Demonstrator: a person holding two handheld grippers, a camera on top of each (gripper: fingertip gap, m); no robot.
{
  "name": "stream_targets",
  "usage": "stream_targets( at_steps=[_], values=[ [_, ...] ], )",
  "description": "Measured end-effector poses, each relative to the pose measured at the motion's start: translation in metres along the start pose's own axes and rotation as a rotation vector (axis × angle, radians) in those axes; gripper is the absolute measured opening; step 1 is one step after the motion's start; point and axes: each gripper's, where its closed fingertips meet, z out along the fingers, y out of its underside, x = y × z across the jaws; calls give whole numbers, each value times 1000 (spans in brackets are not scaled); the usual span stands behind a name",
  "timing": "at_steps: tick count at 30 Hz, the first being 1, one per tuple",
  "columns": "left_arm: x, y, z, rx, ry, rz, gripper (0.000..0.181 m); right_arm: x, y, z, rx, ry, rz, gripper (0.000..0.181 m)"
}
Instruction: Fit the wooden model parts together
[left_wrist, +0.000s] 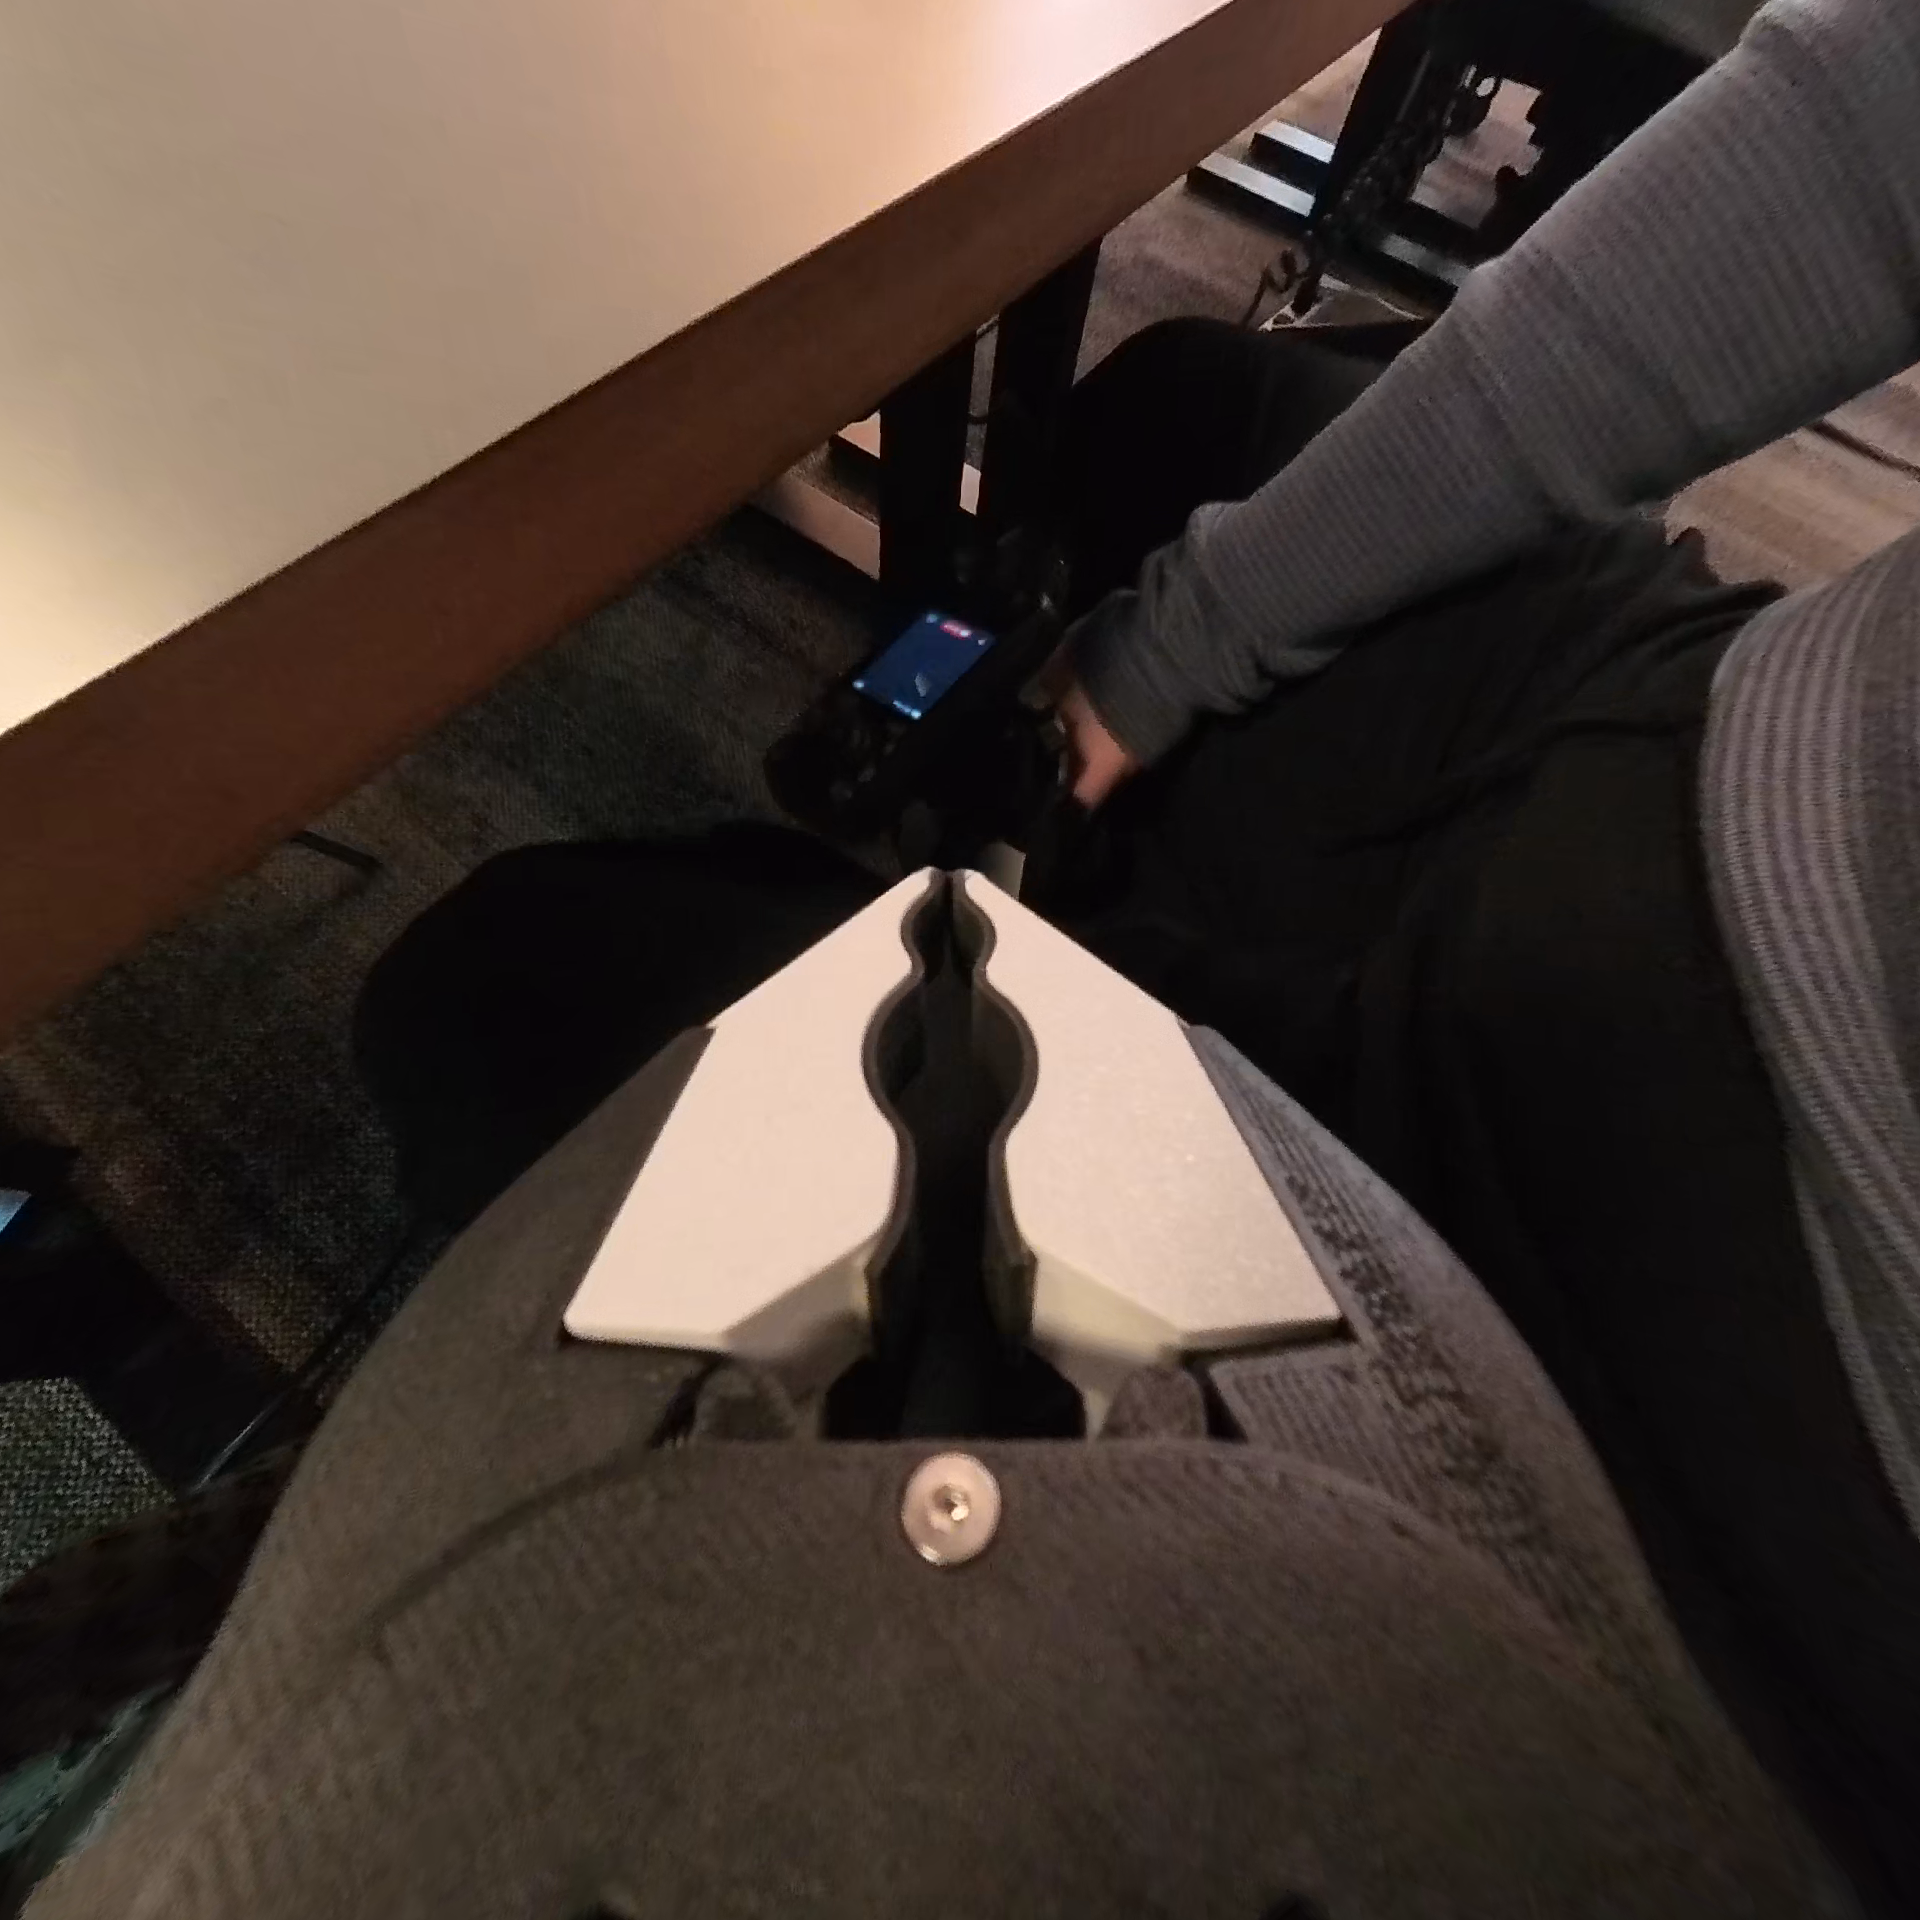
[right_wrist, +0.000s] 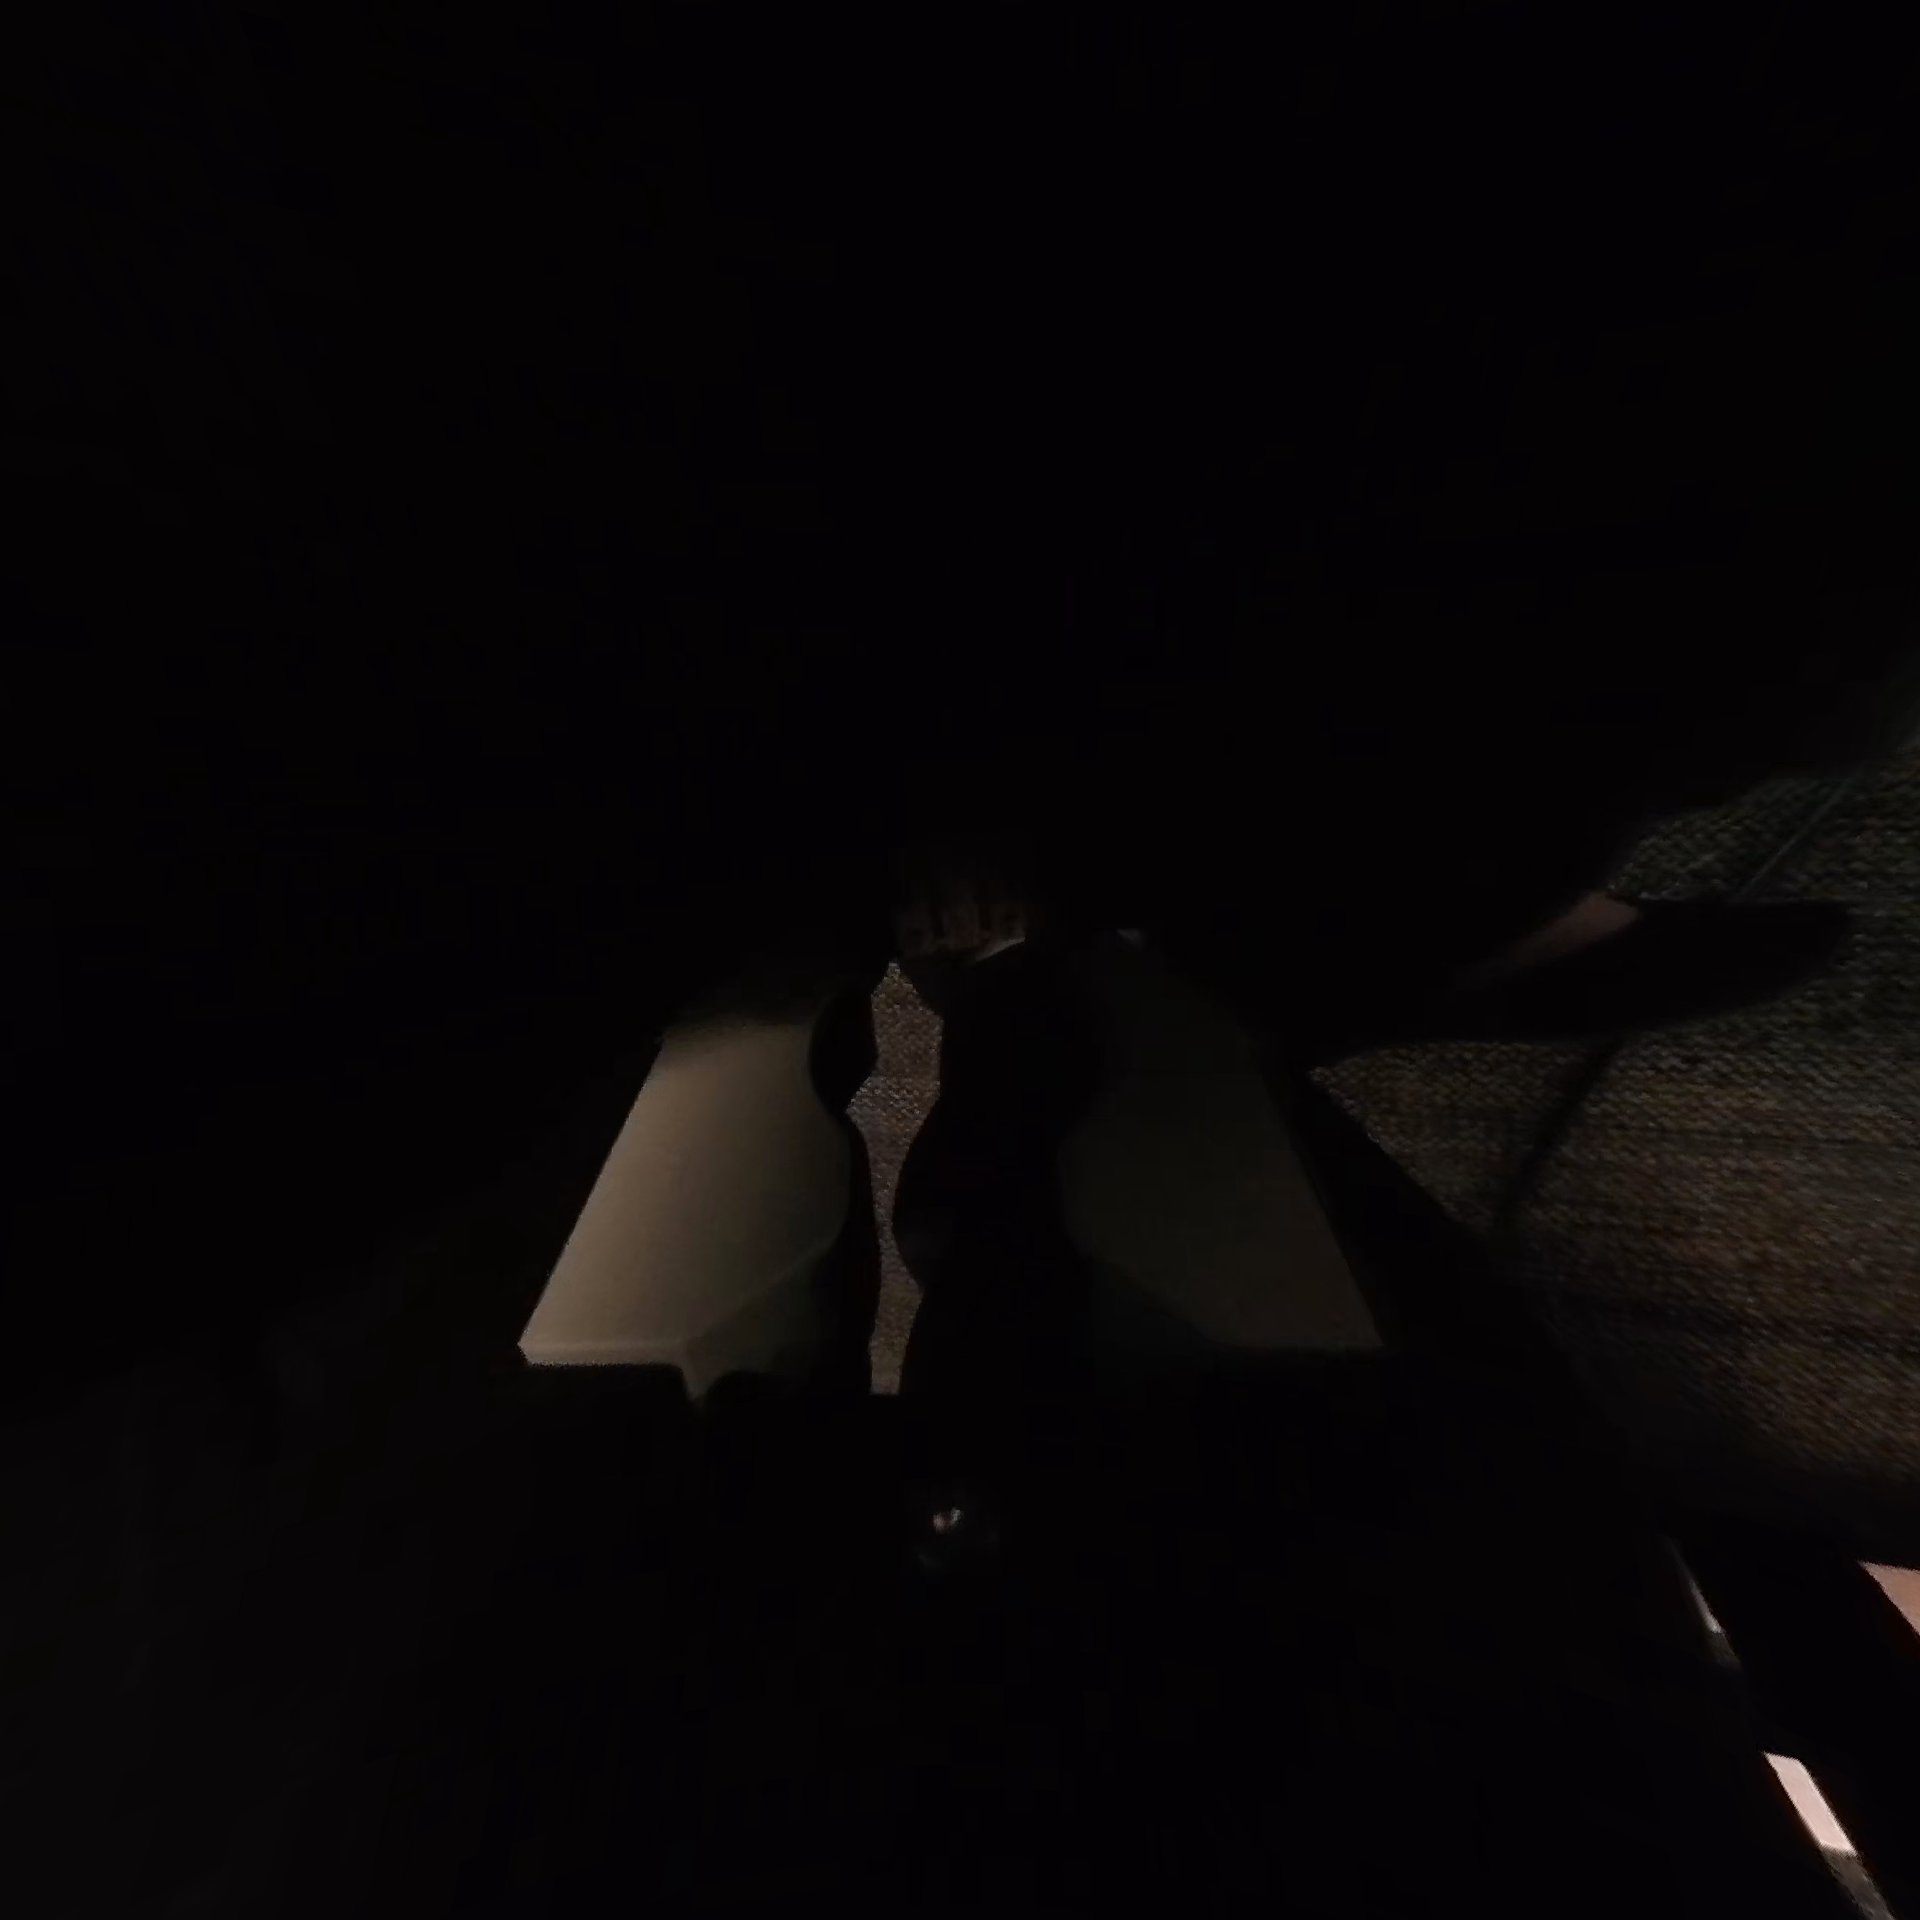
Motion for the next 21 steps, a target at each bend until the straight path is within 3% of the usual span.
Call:
stream_targets(
  at_steps=[6, 13, 18, 21],
  values=[
    [4, 2, -1, -13, 6, 15, 0, -1, 0, -20, 13, 36, 1, 25],
    [3, 0, -4, 12, 6, 1, 0, -12, 4, -79, 76, 206, -95, 25],
    [4, -6, -3, 31, 12, 11, 0, -48, -6, -141, 284, 238, -74, 25],
    [6, -12, -4, 49, 18, 19, 0, -70, -21, -192, 461, 280, -80, 25]
  ],
)
